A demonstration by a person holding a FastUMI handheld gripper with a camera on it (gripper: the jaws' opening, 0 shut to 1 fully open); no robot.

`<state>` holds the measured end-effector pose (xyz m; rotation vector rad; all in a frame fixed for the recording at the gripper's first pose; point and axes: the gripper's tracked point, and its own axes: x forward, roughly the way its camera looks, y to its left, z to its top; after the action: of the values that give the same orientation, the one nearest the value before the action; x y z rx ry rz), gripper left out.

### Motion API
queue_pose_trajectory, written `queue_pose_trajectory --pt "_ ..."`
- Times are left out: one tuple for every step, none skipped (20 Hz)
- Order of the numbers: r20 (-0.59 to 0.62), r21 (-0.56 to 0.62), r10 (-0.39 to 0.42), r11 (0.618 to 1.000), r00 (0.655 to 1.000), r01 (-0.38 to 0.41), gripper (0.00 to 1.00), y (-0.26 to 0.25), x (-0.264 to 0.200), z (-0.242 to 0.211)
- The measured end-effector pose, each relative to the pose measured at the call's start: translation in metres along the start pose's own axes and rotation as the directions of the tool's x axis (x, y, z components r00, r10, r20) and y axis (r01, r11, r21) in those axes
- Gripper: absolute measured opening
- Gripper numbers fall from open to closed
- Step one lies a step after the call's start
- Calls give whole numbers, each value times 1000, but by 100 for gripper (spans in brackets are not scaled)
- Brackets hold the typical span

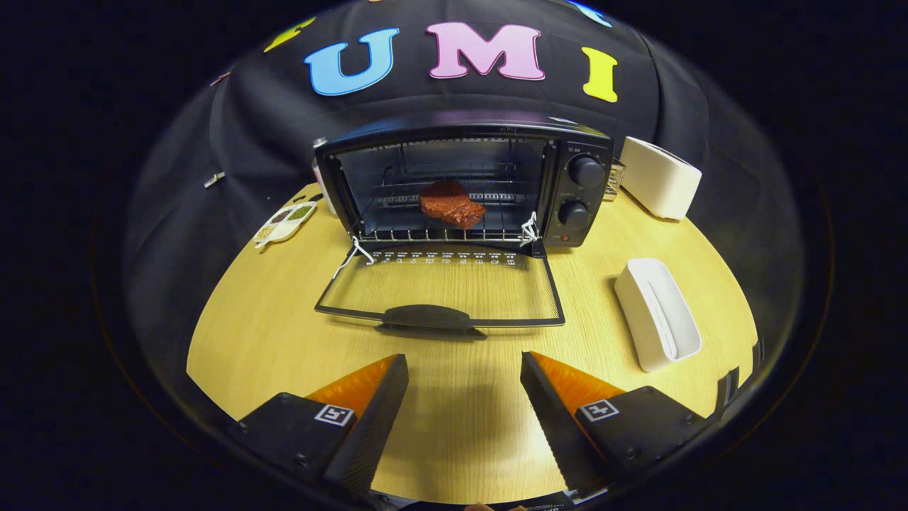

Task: Open the toaster oven, put the food inside, and close the toaster oven door.

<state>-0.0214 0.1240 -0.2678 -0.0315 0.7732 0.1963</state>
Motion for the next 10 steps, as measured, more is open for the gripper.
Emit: queue_pose_trajectory --pt "-22 -1 -5 1000 1000 5 99 -1 5 -6" --pt "-43 -3 -8 1000 999 8 99 -1 11 -11" --pt "-50 -9 -14 1000 999 14 99 0 16 -17" --pt "-57 -19 -20 1000 998 19 99 0 21 -20" --pt "-64 -30 -26 999 998 24 99 -1 26 -23" --pt "-70 -43 -29 999 997 26 99 -1 30 -24" --pt "-73 -50 -32 998 997 29 99 -1 34 -25" --pt "-74 -52 -34 998 997 30 99 0 40 -24" --pt "-78 -48 -36 998 996 32 99 0 44 -24" --pt "-82 -42 -37 999 996 34 99 1 49 -24"
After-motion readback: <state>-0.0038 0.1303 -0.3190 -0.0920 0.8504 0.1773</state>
